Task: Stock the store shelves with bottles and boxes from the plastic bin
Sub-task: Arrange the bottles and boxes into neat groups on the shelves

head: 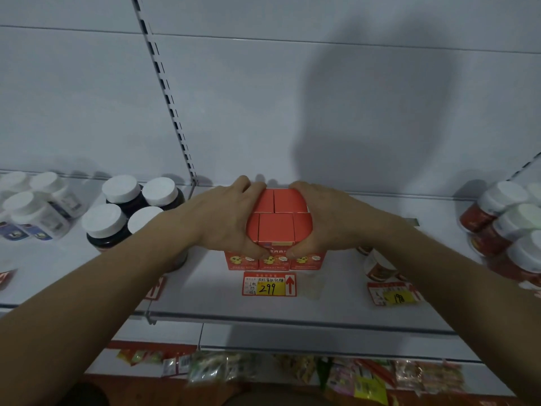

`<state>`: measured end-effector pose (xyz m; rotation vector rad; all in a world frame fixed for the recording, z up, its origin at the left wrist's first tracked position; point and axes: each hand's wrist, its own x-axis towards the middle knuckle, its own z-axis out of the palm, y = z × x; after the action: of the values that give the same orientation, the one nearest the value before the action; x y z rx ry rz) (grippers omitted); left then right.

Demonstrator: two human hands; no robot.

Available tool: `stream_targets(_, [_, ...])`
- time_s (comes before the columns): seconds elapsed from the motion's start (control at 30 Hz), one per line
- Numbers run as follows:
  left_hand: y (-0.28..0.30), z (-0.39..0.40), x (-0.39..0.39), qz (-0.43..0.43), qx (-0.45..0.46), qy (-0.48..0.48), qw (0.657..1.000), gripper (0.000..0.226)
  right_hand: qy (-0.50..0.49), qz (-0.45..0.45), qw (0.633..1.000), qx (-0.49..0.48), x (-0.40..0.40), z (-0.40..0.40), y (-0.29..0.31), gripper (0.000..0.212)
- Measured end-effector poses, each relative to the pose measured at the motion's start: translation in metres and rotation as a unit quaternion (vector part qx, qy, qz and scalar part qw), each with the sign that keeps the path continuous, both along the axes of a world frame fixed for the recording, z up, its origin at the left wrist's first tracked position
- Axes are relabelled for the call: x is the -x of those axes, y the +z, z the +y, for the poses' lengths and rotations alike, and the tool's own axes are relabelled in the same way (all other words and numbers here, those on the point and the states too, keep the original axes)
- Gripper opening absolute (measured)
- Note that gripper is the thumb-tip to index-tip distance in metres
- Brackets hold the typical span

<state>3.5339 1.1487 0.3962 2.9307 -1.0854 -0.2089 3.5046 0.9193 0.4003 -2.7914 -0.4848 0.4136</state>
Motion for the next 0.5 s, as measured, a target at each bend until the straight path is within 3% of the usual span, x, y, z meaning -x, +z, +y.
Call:
stream_targets(0.2, [0.0003,-0.0026,-0.0044,-0.012,0.013,-0.02,1.0,0.118,-0.01,-0.022,1.0,-0.01,0.0043,-0.0015,-0.0046,0.113])
stream_targets(0.5, [-0.0022,-0.0037,-0.0032,-0.02,0.015,-0.014,1.0,0.12,-0.026,-0.011,0.999,0.019,0.0097,0.0012,0.0011,0.121])
